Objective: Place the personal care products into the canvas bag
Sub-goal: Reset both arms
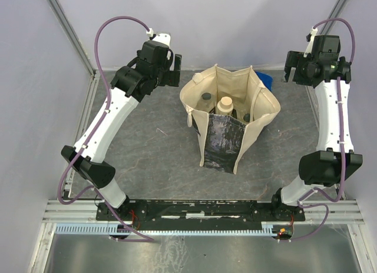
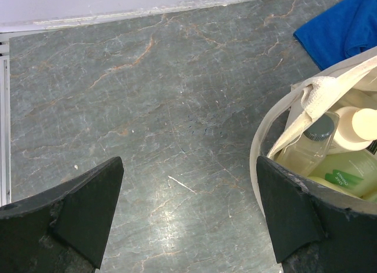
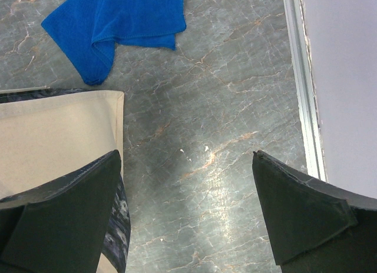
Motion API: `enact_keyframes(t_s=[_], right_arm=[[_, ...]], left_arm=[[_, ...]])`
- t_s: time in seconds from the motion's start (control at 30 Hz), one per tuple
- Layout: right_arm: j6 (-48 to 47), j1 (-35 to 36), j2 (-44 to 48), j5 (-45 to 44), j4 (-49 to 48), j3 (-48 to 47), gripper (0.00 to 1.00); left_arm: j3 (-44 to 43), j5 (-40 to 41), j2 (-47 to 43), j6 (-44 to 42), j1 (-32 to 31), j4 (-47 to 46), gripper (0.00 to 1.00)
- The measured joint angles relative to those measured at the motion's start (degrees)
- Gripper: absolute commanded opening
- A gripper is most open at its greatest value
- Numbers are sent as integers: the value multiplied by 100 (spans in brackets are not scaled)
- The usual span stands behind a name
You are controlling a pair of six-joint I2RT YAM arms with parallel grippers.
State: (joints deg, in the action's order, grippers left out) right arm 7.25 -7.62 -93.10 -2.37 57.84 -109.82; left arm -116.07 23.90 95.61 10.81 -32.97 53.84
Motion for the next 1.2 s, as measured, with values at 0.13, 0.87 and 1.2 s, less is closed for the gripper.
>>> enact_keyframes(t_s=[0.13,0.87,1.2], right_arm=[[2,0,-20,2,0,0,100],[17,0,-39,44,-2,0,100],[17,0,-42,42,-2,0,100]], left_arm=[[0,0,0,-2,0,0,100],[0,0,0,-2,0,0,100],[0,0,0,-4,0,0,100]])
